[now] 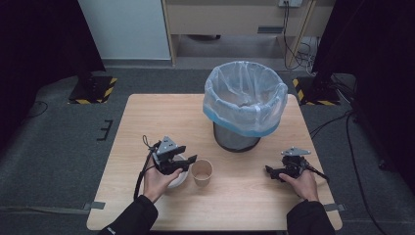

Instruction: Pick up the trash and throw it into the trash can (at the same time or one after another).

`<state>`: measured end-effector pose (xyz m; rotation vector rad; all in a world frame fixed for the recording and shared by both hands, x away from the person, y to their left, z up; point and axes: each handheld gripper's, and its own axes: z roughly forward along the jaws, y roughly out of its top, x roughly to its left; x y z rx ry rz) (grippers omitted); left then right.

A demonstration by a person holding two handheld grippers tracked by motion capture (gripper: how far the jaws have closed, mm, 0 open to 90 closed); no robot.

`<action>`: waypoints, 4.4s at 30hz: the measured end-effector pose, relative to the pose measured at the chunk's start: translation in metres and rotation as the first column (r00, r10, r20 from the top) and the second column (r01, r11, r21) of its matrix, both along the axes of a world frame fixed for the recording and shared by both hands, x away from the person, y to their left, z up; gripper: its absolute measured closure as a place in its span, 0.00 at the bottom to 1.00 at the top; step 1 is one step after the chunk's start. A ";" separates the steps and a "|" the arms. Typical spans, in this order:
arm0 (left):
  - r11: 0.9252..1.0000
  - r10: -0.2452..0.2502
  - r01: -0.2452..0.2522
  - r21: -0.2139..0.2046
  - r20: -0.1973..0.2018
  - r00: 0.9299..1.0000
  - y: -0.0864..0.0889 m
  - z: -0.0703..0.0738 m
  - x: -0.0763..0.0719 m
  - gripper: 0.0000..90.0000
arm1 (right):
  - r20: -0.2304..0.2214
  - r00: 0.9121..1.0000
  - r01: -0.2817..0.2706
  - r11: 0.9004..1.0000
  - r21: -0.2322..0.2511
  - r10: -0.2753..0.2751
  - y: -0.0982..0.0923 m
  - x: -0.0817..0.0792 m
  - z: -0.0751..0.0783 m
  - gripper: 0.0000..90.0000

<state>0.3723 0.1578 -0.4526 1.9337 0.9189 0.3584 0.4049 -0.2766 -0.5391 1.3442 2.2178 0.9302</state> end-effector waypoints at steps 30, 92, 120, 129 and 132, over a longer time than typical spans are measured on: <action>0.994 -0.051 0.066 0.082 -0.171 0.984 -0.019 -0.019 0.006 0.92 | 0.000 1.000 0.001 1.000 0.001 -0.001 0.000 0.000 0.000 0.02; 0.990 0.048 -0.016 -0.143 0.228 0.972 0.006 0.161 0.008 0.94 | 0.001 1.000 0.003 1.000 0.003 -0.003 0.000 0.000 0.000 0.02; 0.968 0.107 -0.017 -0.250 0.352 0.930 -0.025 0.235 0.043 0.94 | 0.006 1.000 0.002 1.000 0.001 -0.002 0.000 0.000 0.000 0.02; 0.967 0.111 -0.011 -0.256 0.377 0.919 -0.044 0.245 0.057 0.94 | 0.005 1.000 0.001 1.000 -0.001 -0.001 0.000 0.000 0.000 0.02; 0.968 0.106 -0.006 -0.253 0.381 0.918 -0.052 0.246 0.062 0.94 | 0.005 1.000 0.001 1.000 -0.001 -0.001 0.000 0.000 0.000 0.02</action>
